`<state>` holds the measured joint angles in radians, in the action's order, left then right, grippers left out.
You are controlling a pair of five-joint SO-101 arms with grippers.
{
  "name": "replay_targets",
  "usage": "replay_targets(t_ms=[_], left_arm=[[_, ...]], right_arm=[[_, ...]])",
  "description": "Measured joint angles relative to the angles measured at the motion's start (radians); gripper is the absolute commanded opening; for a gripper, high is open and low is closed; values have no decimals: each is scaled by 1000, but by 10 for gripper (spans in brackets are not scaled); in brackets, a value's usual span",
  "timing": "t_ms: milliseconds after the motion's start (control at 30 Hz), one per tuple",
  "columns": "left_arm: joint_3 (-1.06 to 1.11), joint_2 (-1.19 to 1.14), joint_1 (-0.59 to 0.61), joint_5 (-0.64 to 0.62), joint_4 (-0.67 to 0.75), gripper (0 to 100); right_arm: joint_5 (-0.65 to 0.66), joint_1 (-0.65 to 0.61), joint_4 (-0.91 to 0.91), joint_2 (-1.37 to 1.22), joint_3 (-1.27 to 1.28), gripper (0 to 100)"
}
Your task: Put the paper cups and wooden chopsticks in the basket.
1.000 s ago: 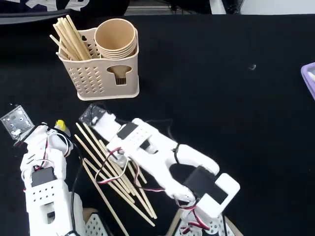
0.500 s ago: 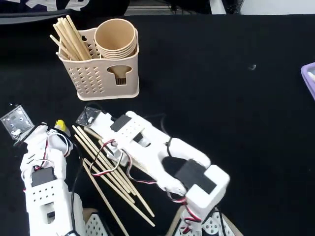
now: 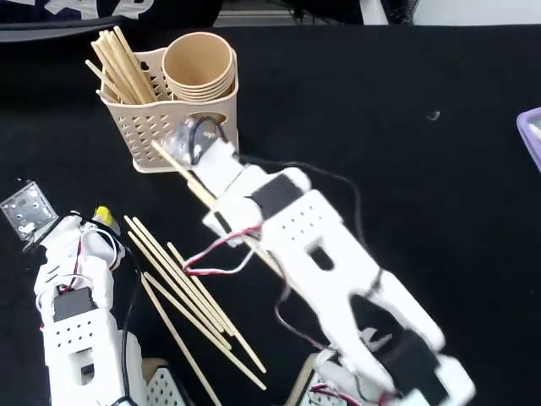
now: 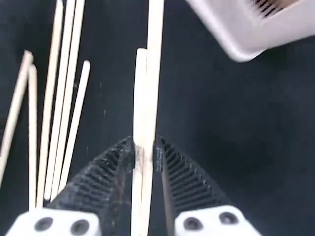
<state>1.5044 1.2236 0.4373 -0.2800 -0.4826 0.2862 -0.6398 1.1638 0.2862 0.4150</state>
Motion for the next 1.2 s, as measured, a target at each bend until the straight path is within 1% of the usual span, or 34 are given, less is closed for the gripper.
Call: replay_targets(t_ms=[167,267,333,433,600,733,833,900,1000,1133,1200], left_arm=[[0,0,0,0,0,152],[0,0,0,0,0,152],[0,0,0,0,0,152],[0,0,0,0,0,152],[0,0,0,0,0,152],[0,0,0,0,0,152],[0,0,0,0,0,152],[0,0,0,0,0,152],[0,0,0,0,0,152],[0,0,0,0,0,152],[0,0,0,0,0,152]], right_arm=[[-2,-23,-5,199,-140,11],[0,-58,-101,272,-227,11],[-2,-63,-207,282,-252,11],[-2,-61,-420,262,-252,11],[-2,-64,-790,117,-259,11],[-2,-64,-1037,-8,-259,11],[-2,-64,-1194,-114,-308,11],[-2,-64,-1238,-184,-362,11],[-2,-64,-1257,-295,-446,11],[-2,-64,-1254,-393,-503,14],[-2,-64,-1218,-410,-509,14]])
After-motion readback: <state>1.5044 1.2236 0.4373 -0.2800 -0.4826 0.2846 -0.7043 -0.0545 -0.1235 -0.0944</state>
